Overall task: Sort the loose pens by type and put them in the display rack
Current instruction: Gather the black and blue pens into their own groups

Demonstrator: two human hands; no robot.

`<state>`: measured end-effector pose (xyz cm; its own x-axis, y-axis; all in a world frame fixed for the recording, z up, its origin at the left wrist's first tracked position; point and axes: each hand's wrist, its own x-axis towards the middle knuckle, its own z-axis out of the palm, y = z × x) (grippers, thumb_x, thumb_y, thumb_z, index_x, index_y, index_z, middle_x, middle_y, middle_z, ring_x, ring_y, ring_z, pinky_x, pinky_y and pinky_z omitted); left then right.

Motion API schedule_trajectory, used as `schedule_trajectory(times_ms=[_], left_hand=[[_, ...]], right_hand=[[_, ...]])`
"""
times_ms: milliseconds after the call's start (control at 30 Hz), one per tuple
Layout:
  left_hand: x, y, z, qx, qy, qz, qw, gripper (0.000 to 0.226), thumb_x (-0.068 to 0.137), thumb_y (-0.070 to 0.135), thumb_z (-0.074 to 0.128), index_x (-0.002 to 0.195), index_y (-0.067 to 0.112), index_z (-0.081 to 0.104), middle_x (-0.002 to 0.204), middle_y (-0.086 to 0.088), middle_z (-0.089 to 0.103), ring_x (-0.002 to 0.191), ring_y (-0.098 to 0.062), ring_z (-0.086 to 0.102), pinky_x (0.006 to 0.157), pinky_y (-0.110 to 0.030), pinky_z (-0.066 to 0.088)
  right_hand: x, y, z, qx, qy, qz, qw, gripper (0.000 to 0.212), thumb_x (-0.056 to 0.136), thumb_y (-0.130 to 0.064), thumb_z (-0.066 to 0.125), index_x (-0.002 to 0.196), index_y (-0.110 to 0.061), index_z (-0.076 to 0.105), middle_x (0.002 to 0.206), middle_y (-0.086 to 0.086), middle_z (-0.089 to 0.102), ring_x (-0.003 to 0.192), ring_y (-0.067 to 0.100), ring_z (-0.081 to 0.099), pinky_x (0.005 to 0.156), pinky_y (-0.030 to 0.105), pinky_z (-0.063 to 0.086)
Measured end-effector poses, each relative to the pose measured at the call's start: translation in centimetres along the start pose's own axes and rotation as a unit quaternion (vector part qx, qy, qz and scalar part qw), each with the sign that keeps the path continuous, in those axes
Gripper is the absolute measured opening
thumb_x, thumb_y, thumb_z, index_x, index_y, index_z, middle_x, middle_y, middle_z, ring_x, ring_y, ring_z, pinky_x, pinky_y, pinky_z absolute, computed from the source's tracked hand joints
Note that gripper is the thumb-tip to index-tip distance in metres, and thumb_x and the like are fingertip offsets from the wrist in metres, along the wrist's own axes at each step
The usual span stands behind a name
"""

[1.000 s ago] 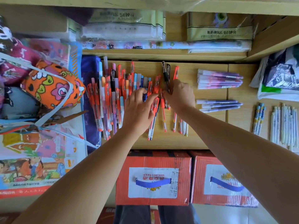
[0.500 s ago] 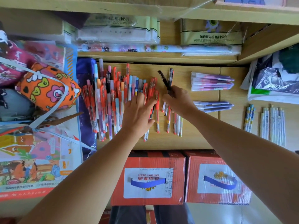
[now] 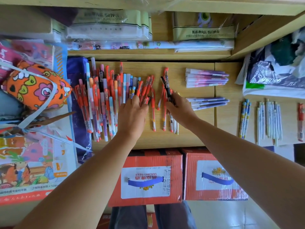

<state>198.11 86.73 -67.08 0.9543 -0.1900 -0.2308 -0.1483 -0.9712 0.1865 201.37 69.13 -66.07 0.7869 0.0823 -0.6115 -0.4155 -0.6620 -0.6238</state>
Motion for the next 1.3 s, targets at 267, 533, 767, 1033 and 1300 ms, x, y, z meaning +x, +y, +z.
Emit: schedule_trajectory(times_ms=[267, 533, 767, 1033, 1300], left_hand=[[-0.8, 1.4, 0.9, 0.079, -0.021, -0.043, 0.996, 0.015, 0.078, 0.020, 0.073, 0.086, 0.011, 0.065, 0.076, -0.004, 0.063, 0.066, -0.021, 0.061, 0.061, -0.032, 0.052], [-1.6, 1.7, 0.3, 0.154, -0.061, -0.057, 0.985, 0.027, 0.079, 0.040, 0.073, 0.082, 0.014, 0.065, 0.063, 0.005, 0.053, 0.045, -0.011, 0.041, 0.047, -0.020, 0.027], [-1.2, 2.4, 0.3, -0.032, -0.069, -0.140, 0.987, 0.023, 0.088, 0.031, 0.061, 0.075, 0.012, 0.063, 0.068, 0.000, 0.060, 0.063, -0.020, 0.059, 0.051, -0.026, 0.038], [-1.3, 4.5, -0.8, -0.546, -0.083, -0.214, 0.806, 0.014, 0.090, 0.010, 0.063, 0.077, 0.007, 0.067, 0.070, -0.006, 0.065, 0.048, -0.013, 0.059, 0.044, -0.022, 0.044], [-0.5, 8.6, -0.2, -0.495, -0.089, -0.145, 0.852, 0.022, 0.091, 0.028, 0.064, 0.089, 0.005, 0.066, 0.075, -0.004, 0.064, 0.057, -0.012, 0.053, 0.057, -0.025, 0.043]], right_hand=[[-1.6, 1.7, -1.0, 0.014, 0.010, 0.009, 1.000, 0.012, 0.092, -0.016, 0.048, 0.081, -0.019, 0.048, 0.076, 0.009, 0.064, 0.059, 0.015, 0.052, 0.049, 0.022, 0.039], [-2.7, 3.0, -0.7, 0.018, 0.000, 0.004, 1.000, 0.012, 0.098, -0.021, 0.046, 0.091, -0.016, 0.053, 0.074, 0.001, 0.065, 0.052, 0.005, 0.051, 0.045, 0.015, 0.037], [-3.7, 3.0, -0.8, 0.030, -0.001, -0.014, 0.999, 0.022, 0.101, -0.028, 0.044, 0.080, -0.020, 0.047, 0.069, 0.000, 0.062, 0.040, -0.006, 0.047, 0.039, 0.009, 0.032], [-5.0, 3.3, -0.5, 0.093, -0.018, -0.011, 0.995, 0.017, 0.099, -0.031, 0.047, 0.085, -0.024, 0.055, 0.076, -0.004, 0.072, 0.072, 0.033, 0.063, 0.059, 0.038, 0.047], [-6.8, 4.7, -2.2, 0.200, -0.024, 0.014, 0.979, 0.016, 0.100, -0.016, 0.047, 0.091, -0.008, 0.058, 0.067, 0.003, 0.060, 0.058, 0.012, 0.058, 0.058, 0.021, 0.049]])
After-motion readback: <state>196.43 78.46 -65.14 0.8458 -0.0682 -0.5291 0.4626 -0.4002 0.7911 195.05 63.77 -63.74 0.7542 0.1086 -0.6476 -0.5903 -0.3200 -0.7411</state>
